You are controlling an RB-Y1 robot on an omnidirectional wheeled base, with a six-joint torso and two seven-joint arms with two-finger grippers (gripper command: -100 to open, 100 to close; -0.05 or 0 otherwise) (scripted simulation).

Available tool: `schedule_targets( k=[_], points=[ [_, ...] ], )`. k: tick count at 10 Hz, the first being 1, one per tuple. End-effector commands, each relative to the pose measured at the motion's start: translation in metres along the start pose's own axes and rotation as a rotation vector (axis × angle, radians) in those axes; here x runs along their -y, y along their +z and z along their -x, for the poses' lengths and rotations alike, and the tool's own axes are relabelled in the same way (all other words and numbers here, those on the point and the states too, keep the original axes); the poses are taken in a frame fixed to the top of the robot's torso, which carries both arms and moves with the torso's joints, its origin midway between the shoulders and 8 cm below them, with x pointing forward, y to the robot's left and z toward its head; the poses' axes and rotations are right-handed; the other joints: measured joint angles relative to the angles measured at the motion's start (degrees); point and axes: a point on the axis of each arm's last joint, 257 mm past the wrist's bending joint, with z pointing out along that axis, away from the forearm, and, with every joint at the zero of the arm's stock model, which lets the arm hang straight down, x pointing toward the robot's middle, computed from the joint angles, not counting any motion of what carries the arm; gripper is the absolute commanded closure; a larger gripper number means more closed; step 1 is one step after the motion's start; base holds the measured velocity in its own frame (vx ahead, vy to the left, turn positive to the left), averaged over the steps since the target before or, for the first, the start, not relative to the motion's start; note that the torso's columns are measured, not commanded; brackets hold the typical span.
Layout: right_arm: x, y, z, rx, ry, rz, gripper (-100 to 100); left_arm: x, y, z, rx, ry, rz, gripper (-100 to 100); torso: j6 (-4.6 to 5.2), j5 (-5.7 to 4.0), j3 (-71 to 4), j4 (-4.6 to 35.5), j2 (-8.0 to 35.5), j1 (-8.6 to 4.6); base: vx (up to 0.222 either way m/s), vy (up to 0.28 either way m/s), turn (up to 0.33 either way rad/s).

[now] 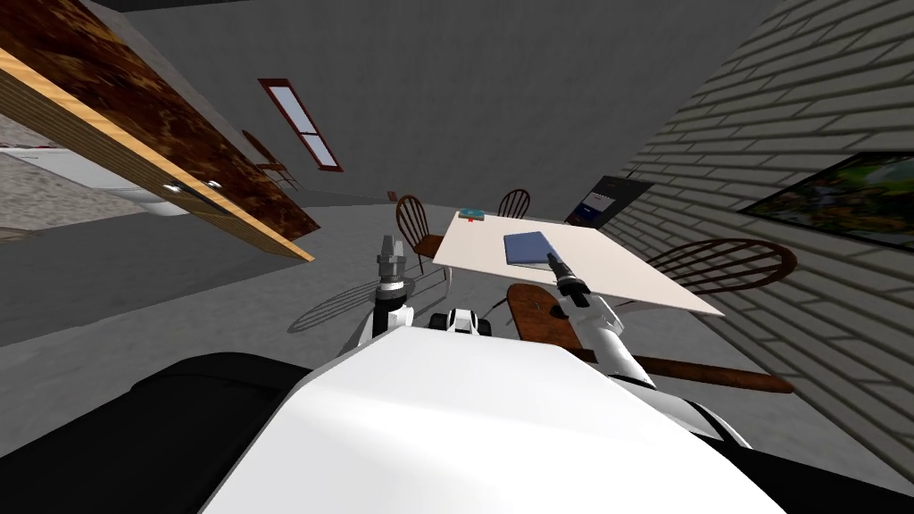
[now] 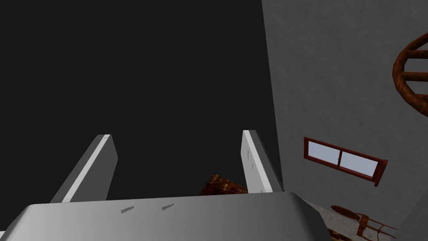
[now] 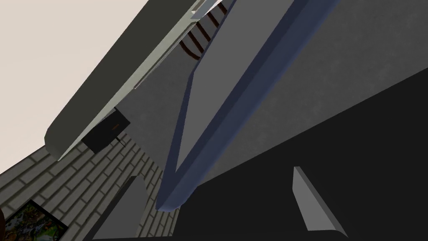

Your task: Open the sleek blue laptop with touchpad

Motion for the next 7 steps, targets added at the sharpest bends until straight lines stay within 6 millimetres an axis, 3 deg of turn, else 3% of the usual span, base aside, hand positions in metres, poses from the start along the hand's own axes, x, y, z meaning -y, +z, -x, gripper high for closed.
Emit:
schedule_targets(
  k=[1,2,4,5,7],
  points=[
    [-0.014,0.022,-0.015,-0.002,0.006,-0.005,-100,0.0,0.0,0.0,0.0,0.0,0.0,0,-0.01,-0.13,0.1,-0.1,0.1,-0.12,-0.118,-0.077,-0.013],
    [-0.023,0.033,-0.009,0.009,0.013,0.005,-100,0.0,0.0,0.0,0.0,0.0,0.0,0,0.02,-0.12,0.1,-0.1,0.1,-0.24,-0.065,-0.01,0.013],
    [-0.013,0.033,-0.014,-0.001,0.015,-0.016,-100,0.0,0.0,0.0,0.0,0.0,0.0,0,0.02,0.08,-0.3,-0.2,-0.3,0.06,-0.006,0.009,-0.001],
    [-0.03,0.047,-0.029,-0.009,0.008,-0.01,-100,0.0,0.0,0.0,0.0,0.0,0.0,0,0.03,0.13,-0.3,-0.2,-0.3,0.02,-0.079,-0.056,-0.084],
    [-0.041,0.064,-0.022,0.001,0.021,-0.004,-100,0.0,0.0,0.0,0.0,0.0,0.0,0,-0.03,0.09,-0.1,-0.1,-0.1,-0.1,-0.092,-0.048,-0.009]
  ],
)
